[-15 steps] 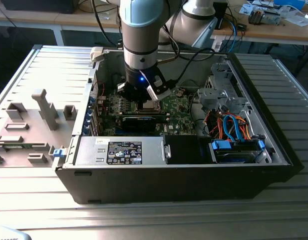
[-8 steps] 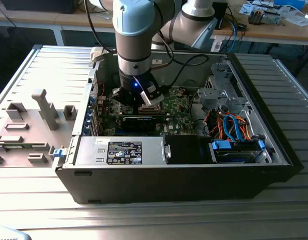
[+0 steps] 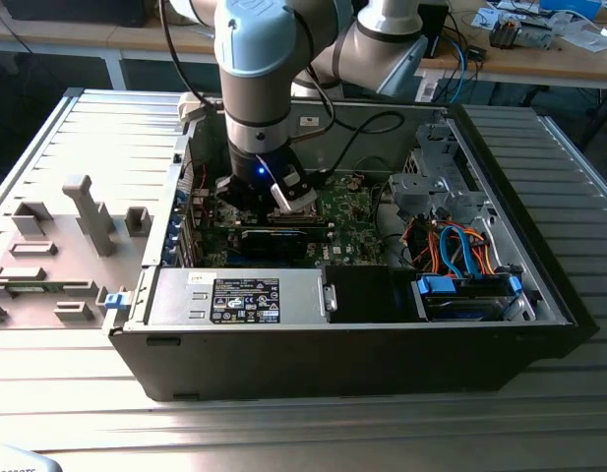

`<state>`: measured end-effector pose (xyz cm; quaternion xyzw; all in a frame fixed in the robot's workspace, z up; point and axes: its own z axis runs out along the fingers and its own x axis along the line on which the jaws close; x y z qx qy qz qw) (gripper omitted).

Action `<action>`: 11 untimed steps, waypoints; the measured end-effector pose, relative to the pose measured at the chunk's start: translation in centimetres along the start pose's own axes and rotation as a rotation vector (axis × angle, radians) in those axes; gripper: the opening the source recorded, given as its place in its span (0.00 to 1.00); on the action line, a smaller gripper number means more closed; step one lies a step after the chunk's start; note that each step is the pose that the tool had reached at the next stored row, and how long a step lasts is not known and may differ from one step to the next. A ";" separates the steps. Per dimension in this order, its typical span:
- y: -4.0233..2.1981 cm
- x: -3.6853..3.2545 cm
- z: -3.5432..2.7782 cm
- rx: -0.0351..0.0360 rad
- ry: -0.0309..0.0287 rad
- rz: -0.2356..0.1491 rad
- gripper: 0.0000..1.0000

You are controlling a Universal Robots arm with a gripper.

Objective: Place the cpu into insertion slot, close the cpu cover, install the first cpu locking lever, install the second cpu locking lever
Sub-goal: 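Install the second cpu locking lever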

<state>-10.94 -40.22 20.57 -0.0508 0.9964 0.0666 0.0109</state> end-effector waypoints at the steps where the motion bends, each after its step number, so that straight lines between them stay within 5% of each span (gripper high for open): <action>1: 0.06 0.00 0.07 0.0000 0.0002 -0.001 0.11; 11: 0.52 -0.05 0.31 -0.0093 0.0009 -0.016 0.11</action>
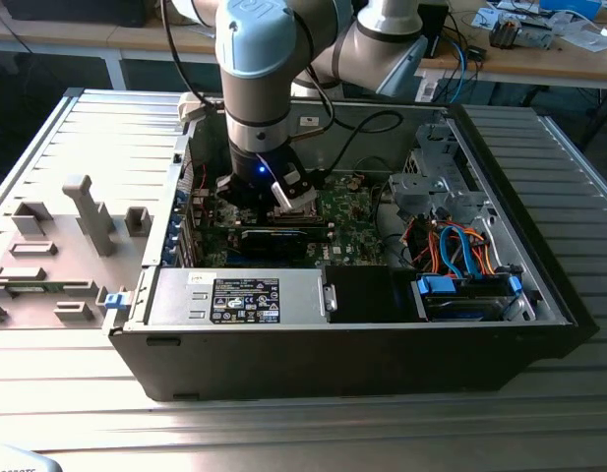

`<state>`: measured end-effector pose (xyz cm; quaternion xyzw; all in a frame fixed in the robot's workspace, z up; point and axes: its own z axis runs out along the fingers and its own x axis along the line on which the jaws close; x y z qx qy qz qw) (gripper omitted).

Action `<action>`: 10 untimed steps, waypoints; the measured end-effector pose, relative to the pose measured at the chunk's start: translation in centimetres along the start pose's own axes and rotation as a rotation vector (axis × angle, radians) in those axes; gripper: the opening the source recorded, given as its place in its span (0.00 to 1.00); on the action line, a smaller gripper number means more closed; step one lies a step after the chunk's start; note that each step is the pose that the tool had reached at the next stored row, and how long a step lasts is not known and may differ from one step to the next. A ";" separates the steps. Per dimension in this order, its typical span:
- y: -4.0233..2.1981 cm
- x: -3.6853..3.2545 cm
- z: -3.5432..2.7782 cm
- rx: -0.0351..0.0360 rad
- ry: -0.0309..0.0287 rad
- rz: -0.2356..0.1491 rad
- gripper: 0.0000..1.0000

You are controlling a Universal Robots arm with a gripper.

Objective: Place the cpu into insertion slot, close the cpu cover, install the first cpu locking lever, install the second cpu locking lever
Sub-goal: 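Install the second cpu locking lever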

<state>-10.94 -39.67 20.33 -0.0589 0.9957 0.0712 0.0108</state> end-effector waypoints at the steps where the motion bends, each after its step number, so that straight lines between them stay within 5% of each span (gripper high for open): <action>1: -0.09 0.02 -0.03 -0.0019 0.0000 0.000 0.11; 7: -0.07 0.01 -0.51 -0.0034 -0.0010 -0.002 0.11; 10: -0.58 0.07 -0.64 -0.0045 -0.0011 -0.002 0.11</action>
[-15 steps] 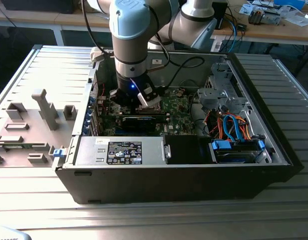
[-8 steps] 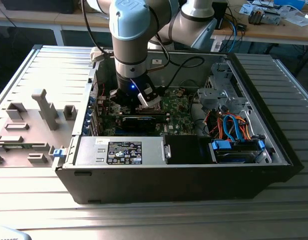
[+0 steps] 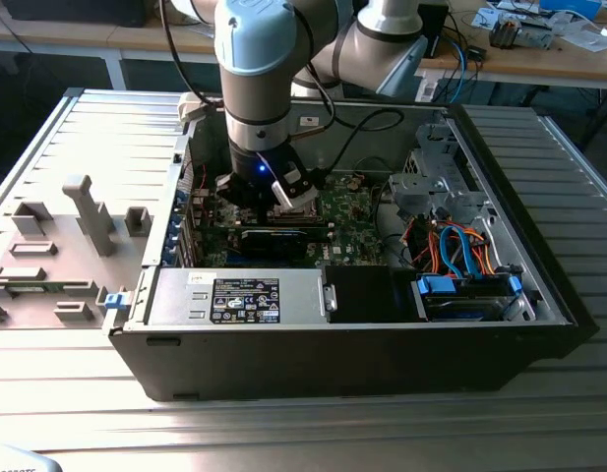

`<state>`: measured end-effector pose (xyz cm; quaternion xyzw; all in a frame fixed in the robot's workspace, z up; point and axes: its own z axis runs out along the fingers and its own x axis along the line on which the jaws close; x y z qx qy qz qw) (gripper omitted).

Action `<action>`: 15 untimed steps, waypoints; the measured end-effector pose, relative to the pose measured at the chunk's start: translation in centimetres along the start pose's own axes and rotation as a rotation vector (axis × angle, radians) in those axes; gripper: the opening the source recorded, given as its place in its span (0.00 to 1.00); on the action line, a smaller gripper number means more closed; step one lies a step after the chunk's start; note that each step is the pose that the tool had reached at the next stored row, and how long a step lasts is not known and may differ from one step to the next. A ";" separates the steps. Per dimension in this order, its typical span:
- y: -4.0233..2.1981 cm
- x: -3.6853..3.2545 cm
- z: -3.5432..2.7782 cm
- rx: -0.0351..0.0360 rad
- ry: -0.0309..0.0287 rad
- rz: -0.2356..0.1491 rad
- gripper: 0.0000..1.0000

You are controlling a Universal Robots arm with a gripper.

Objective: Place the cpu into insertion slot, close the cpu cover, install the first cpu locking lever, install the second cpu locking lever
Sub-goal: 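Install the second cpu locking lever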

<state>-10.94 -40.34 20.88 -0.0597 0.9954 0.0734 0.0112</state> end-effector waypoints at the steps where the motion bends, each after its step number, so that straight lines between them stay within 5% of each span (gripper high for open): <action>1: -0.18 0.02 -0.03 -0.0012 -0.0002 0.000 0.11; 5: -1.20 0.14 -0.18 -0.0310 -0.0038 0.000 0.11; 8: -1.43 0.17 -0.22 -0.0630 -0.0075 0.001 0.11; 9: -1.44 0.17 -0.20 -0.0801 -0.0097 0.001 0.11; 11: -1.48 0.18 -0.07 -0.0987 -0.0116 0.001 0.11; 15: -1.53 0.19 0.19 -0.1048 -0.0119 0.002 0.11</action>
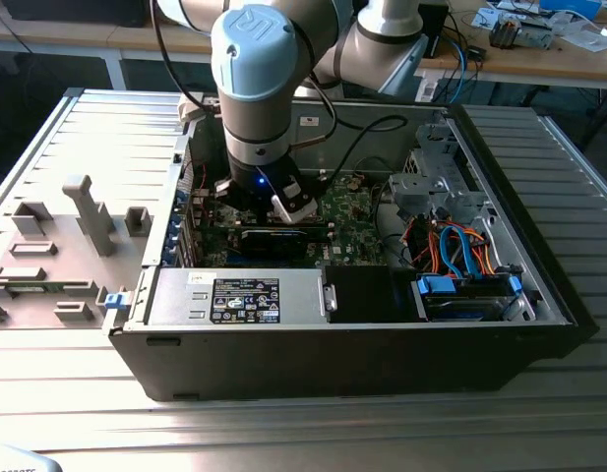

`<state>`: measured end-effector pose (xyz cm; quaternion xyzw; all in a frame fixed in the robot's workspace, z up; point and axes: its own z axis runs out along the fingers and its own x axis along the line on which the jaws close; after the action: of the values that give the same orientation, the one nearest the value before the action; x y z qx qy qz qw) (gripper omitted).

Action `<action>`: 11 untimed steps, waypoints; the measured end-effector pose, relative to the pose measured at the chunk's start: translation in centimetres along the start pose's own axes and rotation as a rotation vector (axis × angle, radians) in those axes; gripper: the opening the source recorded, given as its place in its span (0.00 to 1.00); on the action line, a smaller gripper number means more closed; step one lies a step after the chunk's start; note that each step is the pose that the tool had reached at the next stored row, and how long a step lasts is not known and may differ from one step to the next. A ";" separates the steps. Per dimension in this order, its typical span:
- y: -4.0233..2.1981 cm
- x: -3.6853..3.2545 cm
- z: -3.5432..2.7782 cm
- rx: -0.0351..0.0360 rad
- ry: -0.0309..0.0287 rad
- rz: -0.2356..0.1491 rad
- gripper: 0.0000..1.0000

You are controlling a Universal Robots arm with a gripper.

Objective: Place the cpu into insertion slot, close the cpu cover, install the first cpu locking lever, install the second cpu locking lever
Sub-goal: 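Install the second cpu locking lever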

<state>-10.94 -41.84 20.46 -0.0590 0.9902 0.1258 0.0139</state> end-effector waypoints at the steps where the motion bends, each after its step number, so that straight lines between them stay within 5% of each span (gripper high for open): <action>1: -0.02 0.00 0.08 -0.0001 0.0003 0.000 0.11; 11: 0.33 -0.04 0.86 -0.0032 0.0019 -0.004 0.11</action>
<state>-10.93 -41.30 19.71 -0.0611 0.9899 0.1273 0.0132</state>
